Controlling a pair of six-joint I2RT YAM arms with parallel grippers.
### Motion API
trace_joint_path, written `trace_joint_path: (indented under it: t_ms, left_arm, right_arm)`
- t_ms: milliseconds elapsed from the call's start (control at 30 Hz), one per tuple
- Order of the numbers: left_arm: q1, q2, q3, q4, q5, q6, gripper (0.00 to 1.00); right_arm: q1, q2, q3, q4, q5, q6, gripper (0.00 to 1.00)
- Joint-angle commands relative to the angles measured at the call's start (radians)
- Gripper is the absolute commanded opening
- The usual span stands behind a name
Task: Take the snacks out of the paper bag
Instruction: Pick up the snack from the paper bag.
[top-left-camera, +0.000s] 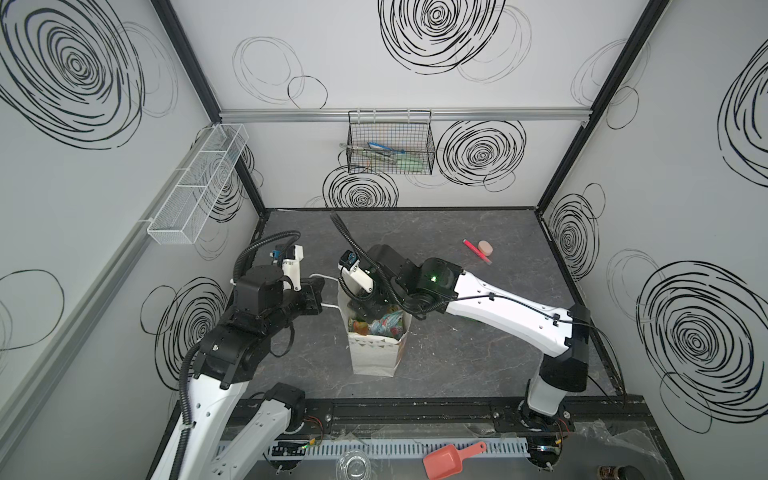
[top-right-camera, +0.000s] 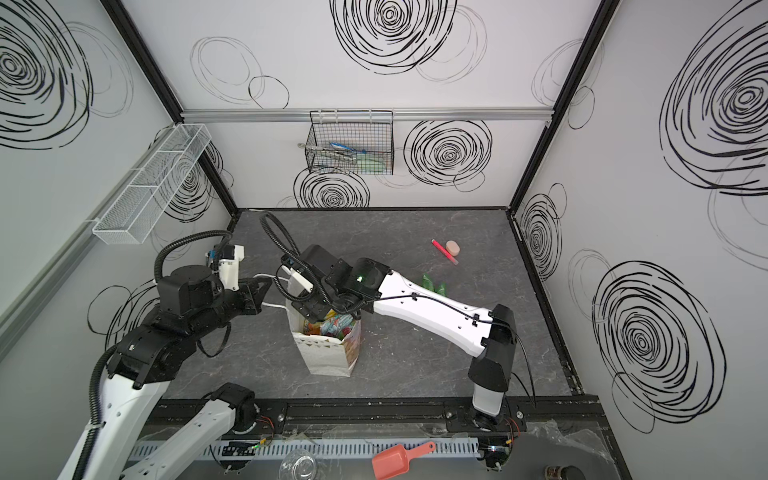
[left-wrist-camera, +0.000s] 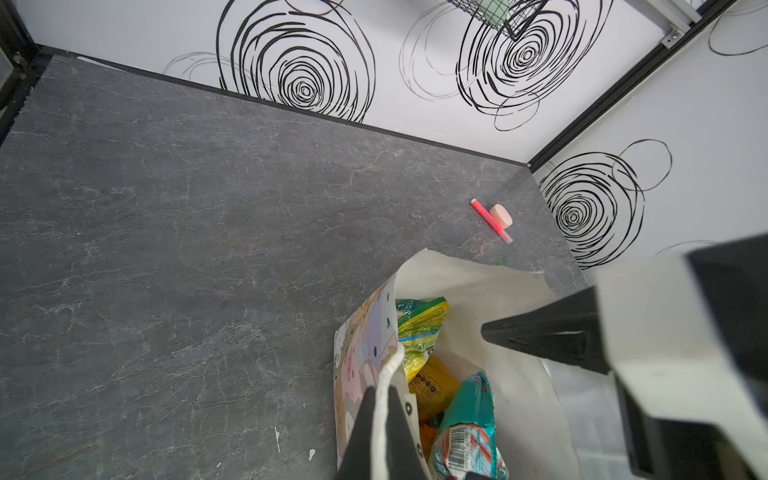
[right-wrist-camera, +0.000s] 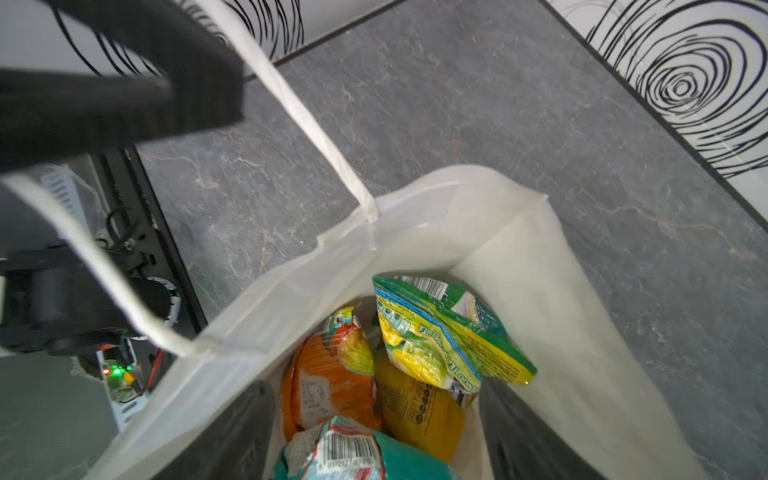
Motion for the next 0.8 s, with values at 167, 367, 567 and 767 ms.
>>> trace_joint_path:
  t_ms: [167, 367, 567, 767]
  left_arm:
    - [0.009, -0.007, 0.008, 0.011, 0.003, 0.004, 0.04]
    - [0.011, -0.009, 0.009, 0.012, -0.001, 0.004, 0.04]
    - [0.011, -0.003, 0.01, 0.017, -0.001, 0.005, 0.04]
    - [0.013, -0.003, 0.006, 0.017, -0.004, 0.008, 0.0]
  right_arm:
    - [0.0, 0.05, -0.073, -0.056, 0.019, -0.014, 0.85]
    - [0.005, 0.165, -0.019, -0.176, 0.003, 0.004, 0.9]
    - [0.013, 0.199, -0.058, -0.152, -0.018, 0.005, 0.92]
    - [0.002, 0.179, -0.117, -0.097, -0.048, 0.036, 0.97]
